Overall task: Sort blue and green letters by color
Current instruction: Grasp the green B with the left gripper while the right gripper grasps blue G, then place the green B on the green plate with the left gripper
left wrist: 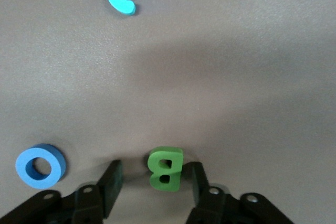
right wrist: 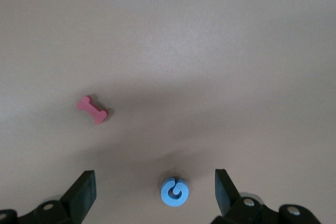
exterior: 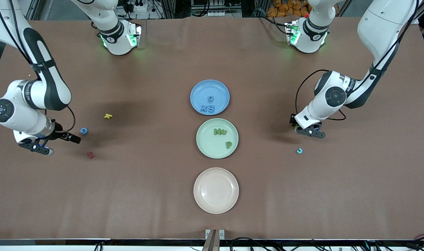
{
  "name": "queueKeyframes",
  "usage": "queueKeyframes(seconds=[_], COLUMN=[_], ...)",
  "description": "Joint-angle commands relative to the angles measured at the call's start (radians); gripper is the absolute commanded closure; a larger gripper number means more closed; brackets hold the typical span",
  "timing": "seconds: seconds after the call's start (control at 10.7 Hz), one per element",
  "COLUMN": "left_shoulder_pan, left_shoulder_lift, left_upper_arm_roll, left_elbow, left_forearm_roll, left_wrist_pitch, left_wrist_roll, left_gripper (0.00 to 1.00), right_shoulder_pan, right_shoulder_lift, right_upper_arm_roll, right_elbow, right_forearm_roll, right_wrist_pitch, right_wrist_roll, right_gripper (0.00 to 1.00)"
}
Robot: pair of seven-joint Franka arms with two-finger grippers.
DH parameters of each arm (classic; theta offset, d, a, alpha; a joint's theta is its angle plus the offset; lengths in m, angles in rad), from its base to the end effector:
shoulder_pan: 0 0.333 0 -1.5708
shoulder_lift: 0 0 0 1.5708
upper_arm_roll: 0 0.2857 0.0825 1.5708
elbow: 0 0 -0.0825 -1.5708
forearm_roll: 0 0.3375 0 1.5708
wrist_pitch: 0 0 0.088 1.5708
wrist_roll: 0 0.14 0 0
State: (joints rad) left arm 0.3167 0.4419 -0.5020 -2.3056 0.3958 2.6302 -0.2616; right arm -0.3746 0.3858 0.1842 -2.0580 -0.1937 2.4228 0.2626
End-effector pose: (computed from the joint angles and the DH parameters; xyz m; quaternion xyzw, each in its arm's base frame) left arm 0.4716 -0.1096 0.1543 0.9927 -0.1190 -0.0174 0.0082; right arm 0.5392 -0.1087 0.2227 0.9869 -0.1588 -0.0041 0.0289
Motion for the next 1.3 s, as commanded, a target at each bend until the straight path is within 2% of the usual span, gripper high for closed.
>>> queueKeyframes(seconds=[0.0,0.09,0.28,0.47,0.56,0.75,0.84,1.02,1.21], left_shoulder_pan=[-0.001,-0.001,-0.002,0.002,-0.001,-0.030,-0.080,-0.186,-0.267], left_shoulder_lift=[0.001,0.001,-0.005,-0.029,-0.029,0.007,0.042,0.098,0.158], left_upper_arm_roll=[-0.009,-0.009,-0.010,-0.045,-0.068,-0.147,-0.150,-0.147,-0.147], left_elbow=[-0.006,-0.005,0.003,0.028,0.070,0.232,0.320,0.446,0.562], left_forearm_roll=[0.023,0.023,0.023,0.003,-0.023,-0.090,-0.145,-0.212,-0.213], left_wrist_pitch=[0.014,0.013,0.011,-0.013,-0.059,-0.233,-0.299,-0.340,-0.374], left_wrist_roll=[-0.021,-0.024,-0.041,-0.047,-0.077,-0.198,-0.244,-0.339,-0.442], left_gripper=[0.86,1.00,1.00,1.00,1.00,1.00,1.00,1.00,1.00], right_shoulder_pan=[-0.036,-0.040,-0.052,-0.063,-0.064,-0.064,-0.064,-0.066,-0.070], right_shoulder_lift=[-0.044,-0.044,-0.039,-0.030,-0.027,-0.019,-0.007,0.007,0.007], right_upper_arm_roll=[0.017,0.018,0.018,0.018,0.018,0.018,0.017,0.017,0.017], right_elbow=[-0.163,-0.175,-0.204,-0.217,-0.221,-0.235,-0.241,-0.248,-0.248], right_forearm_roll=[-0.010,-0.009,-0.010,-0.009,-0.009,-0.009,-0.010,-0.010,-0.012], right_wrist_pitch=[0.142,0.142,0.176,0.199,0.214,0.231,0.258,0.271,0.271], right_wrist_roll=[0.000,0.000,0.000,0.000,0.000,0.000,0.000,0.000,-0.002], right_gripper=[0.00,0.00,0.00,0.00,0.00,0.00,0.00,0.00,0.00])
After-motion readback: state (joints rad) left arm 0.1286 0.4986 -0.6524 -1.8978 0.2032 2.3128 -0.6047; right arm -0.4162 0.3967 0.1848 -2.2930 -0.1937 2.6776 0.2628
